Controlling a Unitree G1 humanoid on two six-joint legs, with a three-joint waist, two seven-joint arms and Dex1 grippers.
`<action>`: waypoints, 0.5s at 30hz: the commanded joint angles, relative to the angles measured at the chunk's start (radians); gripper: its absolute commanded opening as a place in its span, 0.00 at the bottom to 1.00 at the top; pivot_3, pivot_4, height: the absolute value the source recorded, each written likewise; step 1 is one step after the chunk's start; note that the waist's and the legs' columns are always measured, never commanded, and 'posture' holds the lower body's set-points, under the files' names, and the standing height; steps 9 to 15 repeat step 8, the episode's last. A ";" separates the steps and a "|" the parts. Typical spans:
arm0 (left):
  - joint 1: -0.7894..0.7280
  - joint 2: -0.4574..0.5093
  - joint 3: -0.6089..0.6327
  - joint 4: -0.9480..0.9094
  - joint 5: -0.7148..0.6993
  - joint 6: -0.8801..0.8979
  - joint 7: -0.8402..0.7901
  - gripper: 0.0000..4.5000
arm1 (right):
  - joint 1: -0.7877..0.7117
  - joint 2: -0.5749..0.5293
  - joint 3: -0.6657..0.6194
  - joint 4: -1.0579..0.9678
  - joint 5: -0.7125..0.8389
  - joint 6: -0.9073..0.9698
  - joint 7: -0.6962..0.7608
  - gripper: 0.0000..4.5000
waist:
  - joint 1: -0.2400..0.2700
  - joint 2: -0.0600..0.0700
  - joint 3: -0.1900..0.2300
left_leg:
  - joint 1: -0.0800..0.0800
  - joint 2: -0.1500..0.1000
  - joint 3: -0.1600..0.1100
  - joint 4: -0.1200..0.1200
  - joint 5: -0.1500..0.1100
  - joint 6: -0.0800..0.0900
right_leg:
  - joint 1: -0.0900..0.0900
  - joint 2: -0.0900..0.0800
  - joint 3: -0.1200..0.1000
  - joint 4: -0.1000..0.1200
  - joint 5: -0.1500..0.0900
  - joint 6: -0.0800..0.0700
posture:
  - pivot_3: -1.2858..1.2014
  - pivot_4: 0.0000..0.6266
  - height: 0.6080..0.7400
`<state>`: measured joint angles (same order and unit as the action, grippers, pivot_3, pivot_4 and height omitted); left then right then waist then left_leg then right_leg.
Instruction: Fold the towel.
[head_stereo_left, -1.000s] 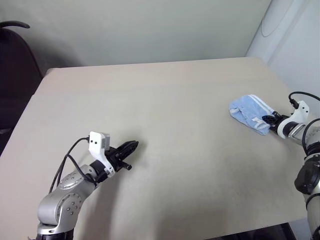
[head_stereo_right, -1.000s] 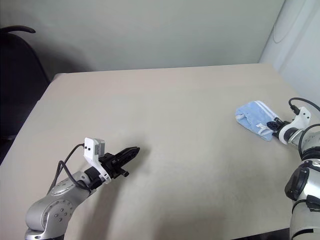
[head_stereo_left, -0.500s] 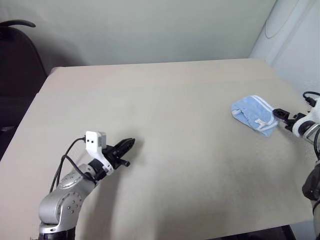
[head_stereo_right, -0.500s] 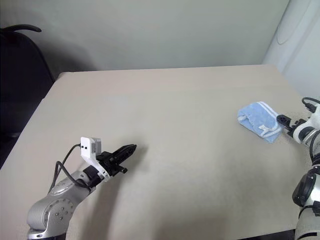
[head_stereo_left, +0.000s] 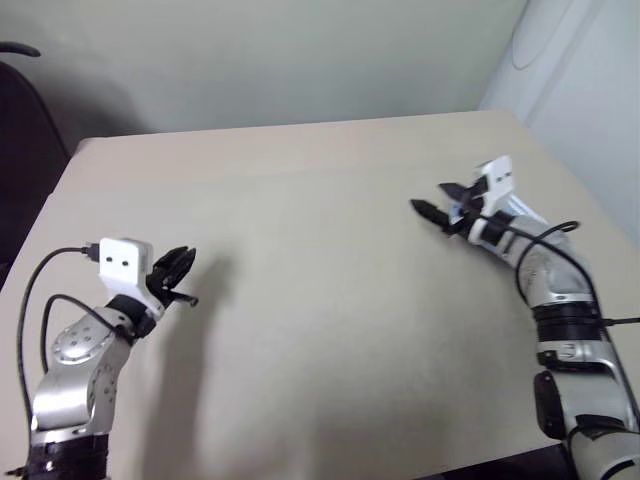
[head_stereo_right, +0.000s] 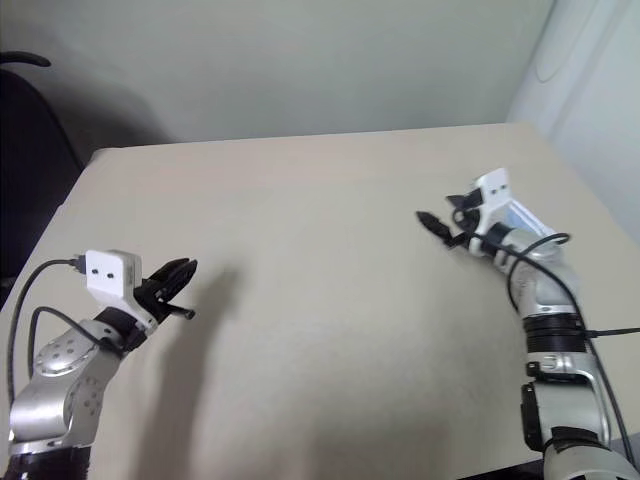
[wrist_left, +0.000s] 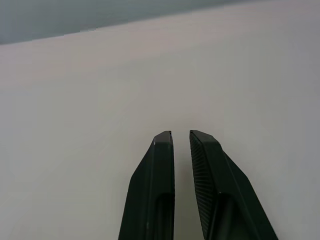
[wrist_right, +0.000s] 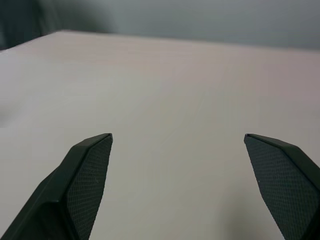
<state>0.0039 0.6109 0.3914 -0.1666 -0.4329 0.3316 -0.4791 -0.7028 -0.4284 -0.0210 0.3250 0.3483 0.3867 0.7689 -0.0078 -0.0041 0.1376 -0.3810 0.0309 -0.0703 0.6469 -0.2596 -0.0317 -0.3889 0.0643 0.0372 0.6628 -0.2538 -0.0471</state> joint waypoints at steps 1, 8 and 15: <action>0.045 -0.022 0.047 -0.090 -0.013 -0.013 0.017 0.14 | 0.038 0.039 0.051 0.000 -0.037 -0.093 0.043 0.99 | 0.006 -0.001 -0.001 | -0.002 0.000 -0.001 0.000 0.001 -0.002 | -0.002 0.000 0.000 0.000 0.000 0.000 | 0.52 0.24 1.00; 0.114 -0.059 0.060 -0.175 -0.026 0.028 0.047 0.14 | 0.077 0.085 0.054 0.013 -0.050 -0.143 0.032 0.99 | 0.011 -0.001 -0.001 | -0.001 0.000 -0.001 0.001 -0.004 0.006 | -0.001 -0.001 0.000 0.001 0.005 -0.001 | 0.52 0.24 1.00; 0.114 -0.059 0.060 -0.175 -0.026 0.028 0.047 0.14 | 0.077 0.085 0.054 0.013 -0.050 -0.143 0.032 0.99 | 0.011 -0.001 -0.001 | -0.001 0.000 -0.001 0.001 -0.004 0.006 | -0.001 -0.001 0.000 0.001 0.005 -0.001 | 0.52 0.24 1.00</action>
